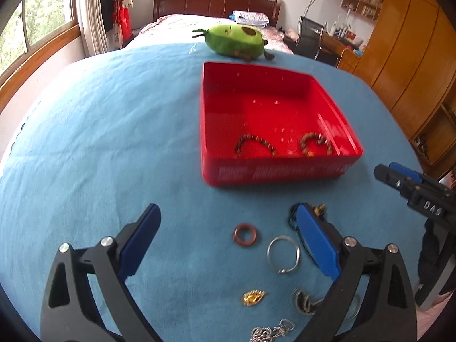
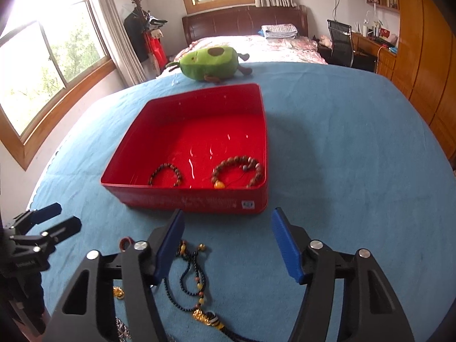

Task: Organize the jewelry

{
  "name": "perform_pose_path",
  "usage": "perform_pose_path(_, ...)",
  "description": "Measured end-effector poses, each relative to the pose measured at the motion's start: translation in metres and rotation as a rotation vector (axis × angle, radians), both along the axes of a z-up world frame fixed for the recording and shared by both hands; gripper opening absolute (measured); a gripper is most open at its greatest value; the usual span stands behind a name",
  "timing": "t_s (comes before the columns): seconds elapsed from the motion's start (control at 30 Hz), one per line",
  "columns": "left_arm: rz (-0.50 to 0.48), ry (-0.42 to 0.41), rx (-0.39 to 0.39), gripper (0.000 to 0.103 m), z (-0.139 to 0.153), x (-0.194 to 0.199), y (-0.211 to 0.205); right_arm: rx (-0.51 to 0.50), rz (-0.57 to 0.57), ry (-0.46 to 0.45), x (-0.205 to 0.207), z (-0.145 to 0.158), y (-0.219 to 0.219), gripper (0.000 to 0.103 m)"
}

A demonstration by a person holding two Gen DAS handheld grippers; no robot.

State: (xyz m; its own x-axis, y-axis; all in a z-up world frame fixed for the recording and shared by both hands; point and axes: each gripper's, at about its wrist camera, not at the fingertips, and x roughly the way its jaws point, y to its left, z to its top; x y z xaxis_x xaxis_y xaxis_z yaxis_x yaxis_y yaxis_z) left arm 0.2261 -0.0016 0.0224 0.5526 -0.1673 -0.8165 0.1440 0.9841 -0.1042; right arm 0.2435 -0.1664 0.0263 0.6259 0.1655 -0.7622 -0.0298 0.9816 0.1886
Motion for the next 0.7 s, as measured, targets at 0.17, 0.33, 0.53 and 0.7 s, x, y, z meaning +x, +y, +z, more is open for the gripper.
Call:
perform_pose_path(0.17,-0.001,0.045,0.028,0.094,-0.021,0.0,0.002,0.032,0.018,0.03,-0.01,-0.019,0.001,0.049)
perform_pose_path(0.33,-0.011,0.115,0.02,0.08,-0.038,0.008,0.007,0.036,0.021,0.063,-0.007,-0.032,0.003,0.046)
perform_pose_path(0.53,-0.037,0.195,0.017,0.07,-0.058,0.016,0.005,0.045,0.064,0.086,-0.008,-0.039,0.012,0.045)
perform_pose_path(0.7,-0.038,0.207,0.028,0.069,-0.065,0.018,0.003,0.037,0.075,0.091,-0.01,-0.042,0.017,0.045)
